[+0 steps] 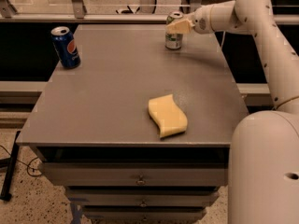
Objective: Move 7up can near sponge
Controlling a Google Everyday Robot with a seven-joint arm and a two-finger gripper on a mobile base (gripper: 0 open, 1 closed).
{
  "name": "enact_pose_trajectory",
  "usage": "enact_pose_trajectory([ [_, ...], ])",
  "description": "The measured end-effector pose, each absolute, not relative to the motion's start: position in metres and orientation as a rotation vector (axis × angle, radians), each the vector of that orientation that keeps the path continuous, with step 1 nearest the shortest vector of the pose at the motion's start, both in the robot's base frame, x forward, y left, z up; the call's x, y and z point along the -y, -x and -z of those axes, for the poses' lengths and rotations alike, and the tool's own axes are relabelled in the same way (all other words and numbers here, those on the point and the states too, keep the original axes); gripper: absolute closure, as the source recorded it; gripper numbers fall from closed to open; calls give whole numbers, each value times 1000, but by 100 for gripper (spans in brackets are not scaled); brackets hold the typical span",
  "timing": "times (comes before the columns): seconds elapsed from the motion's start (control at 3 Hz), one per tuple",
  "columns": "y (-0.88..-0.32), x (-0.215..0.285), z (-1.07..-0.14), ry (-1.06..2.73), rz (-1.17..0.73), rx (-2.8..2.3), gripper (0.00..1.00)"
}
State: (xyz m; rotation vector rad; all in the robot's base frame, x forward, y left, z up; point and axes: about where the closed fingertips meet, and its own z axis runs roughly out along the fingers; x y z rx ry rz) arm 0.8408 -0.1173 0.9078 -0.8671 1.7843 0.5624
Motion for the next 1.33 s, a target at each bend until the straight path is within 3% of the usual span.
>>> enact_pose_trajectory([
  [0.67, -804, 121, -951, 975, -568, -1737, 88],
  [1.0, -762, 124, -970, 1051, -652, -1750, 100],
  [1.33, -708, 129, -979, 1151, -749, -1749, 100],
])
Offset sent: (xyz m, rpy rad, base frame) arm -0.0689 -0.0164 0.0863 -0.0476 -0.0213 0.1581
